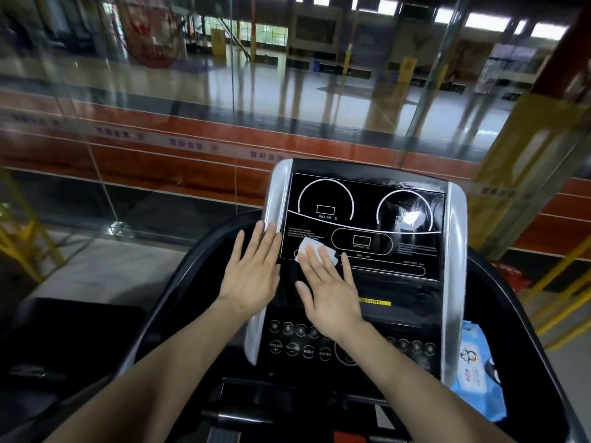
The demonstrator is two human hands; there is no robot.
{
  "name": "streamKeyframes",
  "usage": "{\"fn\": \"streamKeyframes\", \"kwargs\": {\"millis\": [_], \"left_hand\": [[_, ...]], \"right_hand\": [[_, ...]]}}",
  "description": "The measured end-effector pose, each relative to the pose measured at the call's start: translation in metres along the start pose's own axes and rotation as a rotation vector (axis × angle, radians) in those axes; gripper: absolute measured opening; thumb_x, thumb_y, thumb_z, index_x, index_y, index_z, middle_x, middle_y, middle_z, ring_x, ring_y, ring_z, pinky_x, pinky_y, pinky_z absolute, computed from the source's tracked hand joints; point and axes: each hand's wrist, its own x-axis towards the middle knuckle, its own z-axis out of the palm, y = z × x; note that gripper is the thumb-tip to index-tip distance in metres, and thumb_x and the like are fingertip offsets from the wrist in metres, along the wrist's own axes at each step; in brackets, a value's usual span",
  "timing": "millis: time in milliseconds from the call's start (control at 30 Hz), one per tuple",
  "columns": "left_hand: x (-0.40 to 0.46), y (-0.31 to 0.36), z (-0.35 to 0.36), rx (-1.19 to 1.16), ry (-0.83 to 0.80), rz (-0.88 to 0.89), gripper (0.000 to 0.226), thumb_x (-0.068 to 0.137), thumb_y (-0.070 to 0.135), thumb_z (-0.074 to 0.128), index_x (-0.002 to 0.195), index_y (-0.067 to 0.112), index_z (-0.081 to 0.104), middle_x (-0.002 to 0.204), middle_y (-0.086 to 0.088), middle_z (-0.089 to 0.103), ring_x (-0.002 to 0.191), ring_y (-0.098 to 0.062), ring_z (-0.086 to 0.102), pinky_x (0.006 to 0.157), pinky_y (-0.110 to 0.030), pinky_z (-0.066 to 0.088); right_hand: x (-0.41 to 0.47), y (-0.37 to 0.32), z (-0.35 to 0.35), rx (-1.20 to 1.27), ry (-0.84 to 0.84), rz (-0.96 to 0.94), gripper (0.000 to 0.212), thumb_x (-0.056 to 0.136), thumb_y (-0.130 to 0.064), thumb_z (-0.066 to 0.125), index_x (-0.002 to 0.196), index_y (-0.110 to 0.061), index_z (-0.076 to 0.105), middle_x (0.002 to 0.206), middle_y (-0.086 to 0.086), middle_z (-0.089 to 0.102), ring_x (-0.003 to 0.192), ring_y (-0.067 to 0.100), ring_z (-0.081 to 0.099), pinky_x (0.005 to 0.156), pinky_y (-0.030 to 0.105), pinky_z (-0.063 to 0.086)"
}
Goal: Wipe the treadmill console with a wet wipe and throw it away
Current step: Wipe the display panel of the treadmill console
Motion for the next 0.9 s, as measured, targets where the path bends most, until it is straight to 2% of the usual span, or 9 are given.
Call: {"fn": "streamKeyframes", "kwargs": {"millis": [167, 333, 400, 533, 600, 800, 900], "left_hand": [[-0.002, -0.011, -0.002, 0.033, -0.005, 0.014, 0.064, 0.105, 0.035, 0.016, 0.165, 0.012, 0.011, 0.175, -0.005, 0.001, 0.161, -0.032, -0.008, 0.128, -0.060, 0.002], [0.000, -0.004, 0.002, 0.040, -0.005, 0.013, 0.062, 0.107, 0.034, 0.022, 0.164, 0.011, 0.015, 0.174, -0.010, 0.003, 0.160, -0.033, -0.008, 0.128, -0.060, 0.004], [0.004, 0.004, 0.003, 0.036, -0.007, 0.043, 0.064, 0.107, 0.036, 0.030, 0.164, 0.011, 0.014, 0.174, -0.013, 0.002, 0.160, -0.035, -0.009, 0.128, -0.061, 0.005], [0.021, 0.028, 0.002, 0.015, -0.002, 0.102, 0.066, 0.106, 0.036, 0.037, 0.164, 0.012, 0.018, 0.173, -0.016, 0.005, 0.160, -0.035, -0.005, 0.127, -0.061, 0.006], [0.031, 0.042, 0.002, 0.004, 0.004, 0.130, 0.065, 0.106, 0.035, 0.037, 0.164, 0.012, 0.019, 0.173, -0.015, 0.006, 0.161, -0.035, -0.005, 0.127, -0.061, 0.007], [0.056, 0.082, 0.003, -0.005, -0.004, 0.195, 0.066, 0.108, 0.039, 0.029, 0.166, 0.014, 0.009, 0.174, -0.014, -0.003, 0.159, -0.034, -0.014, 0.128, -0.059, 0.001], [0.062, 0.093, 0.004, -0.009, -0.005, 0.220, 0.066, 0.107, 0.039, 0.030, 0.165, 0.015, 0.010, 0.174, -0.013, -0.002, 0.160, -0.034, -0.013, 0.128, -0.059, 0.002]], "right_hand": [[0.022, -0.020, 0.000, -0.019, -0.017, -0.100, 0.062, 0.112, -0.052, 0.015, 0.166, -0.021, 0.022, 0.174, -0.006, 0.012, 0.161, 0.013, -0.004, 0.129, 0.058, -0.005], [0.021, -0.010, -0.004, -0.065, 0.010, -0.084, 0.061, 0.111, -0.053, 0.016, 0.165, -0.026, 0.028, 0.173, -0.009, 0.019, 0.161, 0.010, 0.002, 0.128, 0.062, -0.003], [0.018, 0.001, -0.007, -0.044, 0.017, -0.026, 0.063, 0.110, -0.055, 0.015, 0.165, -0.027, 0.026, 0.173, -0.008, 0.018, 0.161, 0.010, 0.003, 0.128, 0.062, -0.003], [0.000, 0.039, -0.010, -0.041, 0.046, 0.144, 0.063, 0.110, -0.057, 0.015, 0.167, -0.030, 0.012, 0.174, -0.010, 0.005, 0.161, 0.009, -0.005, 0.128, 0.059, -0.007], [-0.010, 0.060, -0.013, -0.032, 0.069, 0.225, 0.063, 0.111, -0.058, 0.015, 0.167, -0.032, 0.008, 0.174, -0.011, 0.001, 0.161, 0.008, -0.008, 0.128, 0.059, -0.007], [-0.051, 0.126, -0.024, -0.033, 0.107, 0.556, 0.071, 0.106, -0.064, 0.007, 0.168, -0.029, -0.001, 0.175, -0.011, -0.002, 0.159, 0.004, -0.012, 0.128, 0.056, -0.009], [-0.062, 0.140, -0.028, -0.026, 0.090, 0.629, 0.072, 0.105, -0.064, 0.002, 0.167, -0.029, -0.006, 0.175, -0.011, -0.004, 0.158, 0.002, -0.014, 0.127, 0.054, -0.013]]}}
